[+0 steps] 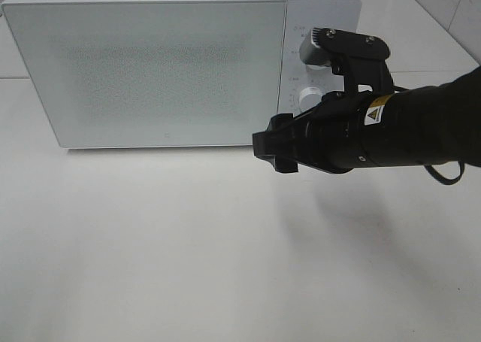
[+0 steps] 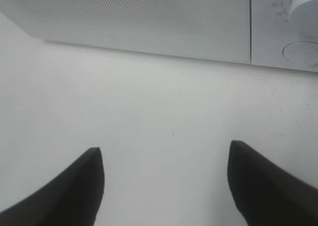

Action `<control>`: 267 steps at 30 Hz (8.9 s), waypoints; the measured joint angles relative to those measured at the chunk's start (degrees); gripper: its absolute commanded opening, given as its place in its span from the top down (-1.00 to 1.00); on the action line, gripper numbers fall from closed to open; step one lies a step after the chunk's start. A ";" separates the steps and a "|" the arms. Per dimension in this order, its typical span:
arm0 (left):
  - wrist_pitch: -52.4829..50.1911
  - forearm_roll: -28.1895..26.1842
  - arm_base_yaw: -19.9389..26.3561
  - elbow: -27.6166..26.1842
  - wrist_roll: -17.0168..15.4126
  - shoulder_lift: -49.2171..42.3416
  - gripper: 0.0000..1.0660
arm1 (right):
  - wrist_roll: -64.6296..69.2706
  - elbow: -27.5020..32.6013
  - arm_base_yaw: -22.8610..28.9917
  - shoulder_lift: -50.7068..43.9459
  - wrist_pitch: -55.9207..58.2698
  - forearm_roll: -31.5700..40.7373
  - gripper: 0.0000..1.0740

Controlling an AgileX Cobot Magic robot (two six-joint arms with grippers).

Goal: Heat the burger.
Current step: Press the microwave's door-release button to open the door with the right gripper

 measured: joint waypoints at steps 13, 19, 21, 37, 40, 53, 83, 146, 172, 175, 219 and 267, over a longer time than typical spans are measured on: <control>0.00 0.00 0.00 0.00 0.00 0.00 -0.92 | -1.20 -4.53 0.00 -10.89 30.48 -10.71 -0.23; 0.00 0.00 0.00 0.00 0.00 0.00 -0.92 | -1.26 -4.53 0.00 -14.95 38.45 -11.06 -0.22; 0.00 0.00 0.00 0.00 0.00 0.00 -0.92 | -1.26 -4.53 0.00 -17.36 43.14 -11.23 -0.22; 0.00 0.00 0.00 0.00 0.00 0.00 -0.92 | -1.26 -1.72 0.00 -38.10 52.02 -13.81 -0.22; 0.00 0.00 0.00 0.00 0.00 0.00 -0.92 | -1.26 1.49 -0.97 -43.54 52.94 -13.98 -0.22; 0.00 0.00 0.00 0.00 0.00 0.00 -0.92 | -1.20 4.30 -18.62 -60.50 57.64 -14.15 -0.22; 0.00 0.00 0.00 0.00 0.00 0.00 -0.92 | 0.00 9.74 -25.84 -85.94 62.57 -18.74 -0.22; 0.00 0.00 0.00 0.00 0.00 0.00 -0.92 | 3.84 8.25 -25.84 -44.46 23.15 -21.08 -0.22; 0.00 0.00 0.00 0.00 0.00 0.00 -0.92 | 4.30 17.36 -25.84 -17.19 -23.15 -19.82 -0.22; 0.00 0.00 0.00 0.00 0.00 0.00 -0.92 | 3.78 17.48 -25.84 -14.61 -24.92 -18.05 -0.22; 0.00 0.00 0.00 0.00 0.00 0.00 -0.92 | -19.77 17.42 13.64 9.28 -58.10 36.33 -0.21; 0.00 0.00 0.00 0.00 0.00 0.00 -0.92 | 67.15 16.10 13.64 13.24 -52.83 37.41 1.00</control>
